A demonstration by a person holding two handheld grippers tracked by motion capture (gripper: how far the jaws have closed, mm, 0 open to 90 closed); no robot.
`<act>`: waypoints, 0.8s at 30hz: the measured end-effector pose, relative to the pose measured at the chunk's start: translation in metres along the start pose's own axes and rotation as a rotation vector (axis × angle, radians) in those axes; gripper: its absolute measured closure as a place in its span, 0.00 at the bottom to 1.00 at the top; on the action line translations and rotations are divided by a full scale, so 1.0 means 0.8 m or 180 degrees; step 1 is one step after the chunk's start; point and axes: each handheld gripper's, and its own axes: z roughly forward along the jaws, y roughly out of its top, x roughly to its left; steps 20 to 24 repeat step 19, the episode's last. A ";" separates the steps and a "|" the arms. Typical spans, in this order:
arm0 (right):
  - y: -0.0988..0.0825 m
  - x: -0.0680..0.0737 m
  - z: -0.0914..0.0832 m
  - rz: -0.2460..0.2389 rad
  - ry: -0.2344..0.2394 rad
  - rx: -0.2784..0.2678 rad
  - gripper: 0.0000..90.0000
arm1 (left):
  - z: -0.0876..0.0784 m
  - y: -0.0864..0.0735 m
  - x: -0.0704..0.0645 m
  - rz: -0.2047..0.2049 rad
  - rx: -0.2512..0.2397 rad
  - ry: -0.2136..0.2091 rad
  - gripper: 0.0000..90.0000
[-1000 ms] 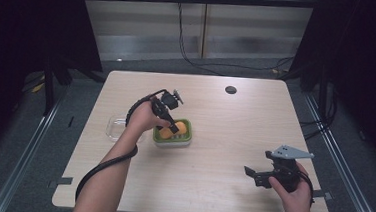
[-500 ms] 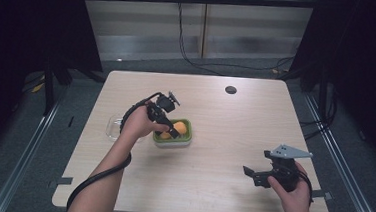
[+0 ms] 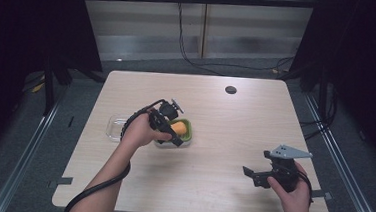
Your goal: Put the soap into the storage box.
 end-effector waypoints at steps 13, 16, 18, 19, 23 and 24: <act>-0.001 0.003 0.003 -0.0030 0.0020 0.0018 0.02 | 0.005 -0.017 -0.012 0.0052 -0.0059 -0.0047 0.15; -0.001 0.003 0.003 -0.0047 0.0036 0.0040 0.02 | 0.007 -0.021 -0.016 0.0053 -0.0077 -0.0014 0.14; -0.001 0.003 0.003 -0.0055 0.0028 0.0035 0.02 | 0.010 -0.025 -0.019 0.0036 -0.0158 -0.0011 0.14; -0.001 0.004 0.004 -0.0050 0.0032 0.0037 0.02 | 0.009 -0.026 -0.020 0.0062 -0.0143 -0.0026 0.14; -0.001 0.004 0.004 -0.0050 0.0032 0.0037 0.02 | 0.009 -0.026 -0.020 0.0062 -0.0143 -0.0026 0.14; -0.001 0.004 0.004 -0.0050 0.0032 0.0037 0.02 | 0.009 -0.026 -0.020 0.0062 -0.0143 -0.0026 0.14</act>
